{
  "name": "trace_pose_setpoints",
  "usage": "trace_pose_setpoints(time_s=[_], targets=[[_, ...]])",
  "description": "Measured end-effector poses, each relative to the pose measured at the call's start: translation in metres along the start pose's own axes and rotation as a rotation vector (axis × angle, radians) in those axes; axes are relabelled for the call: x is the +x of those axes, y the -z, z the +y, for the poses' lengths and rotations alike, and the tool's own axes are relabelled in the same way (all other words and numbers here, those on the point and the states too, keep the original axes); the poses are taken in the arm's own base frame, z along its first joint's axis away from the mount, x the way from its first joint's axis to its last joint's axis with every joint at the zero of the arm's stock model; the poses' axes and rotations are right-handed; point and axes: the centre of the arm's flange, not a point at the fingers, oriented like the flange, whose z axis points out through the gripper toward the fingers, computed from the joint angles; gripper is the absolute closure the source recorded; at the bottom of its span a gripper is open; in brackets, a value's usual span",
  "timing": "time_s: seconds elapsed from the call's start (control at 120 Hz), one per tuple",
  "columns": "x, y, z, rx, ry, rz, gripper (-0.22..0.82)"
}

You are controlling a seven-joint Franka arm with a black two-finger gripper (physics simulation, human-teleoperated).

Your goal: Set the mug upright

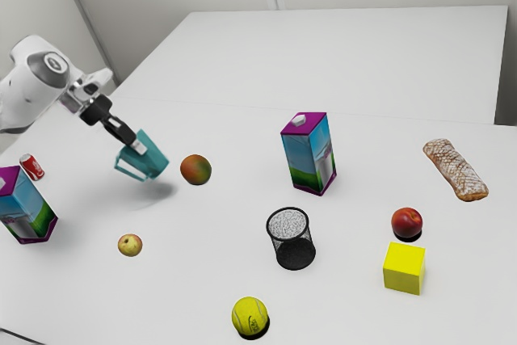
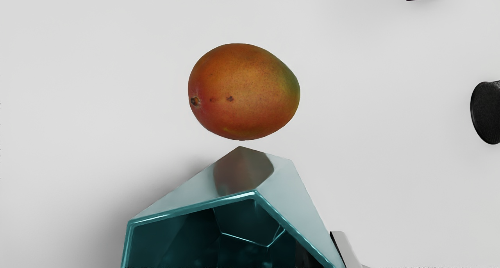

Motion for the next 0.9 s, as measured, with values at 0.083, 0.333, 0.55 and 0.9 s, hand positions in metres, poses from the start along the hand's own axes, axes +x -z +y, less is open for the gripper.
trace_pose_setpoints(time_s=[0.083,0.333,0.55,0.9], targets=[[0.018,-0.005,0.015,0.047,-0.029,-0.029,0.76],[0.074,-0.04,0.069,0.142,-0.112,-0.112,0.76],[0.104,-0.061,0.109,0.193,-0.139,-0.153,0.76],[0.139,-0.119,0.159,0.291,-0.174,-0.257,0.76]])
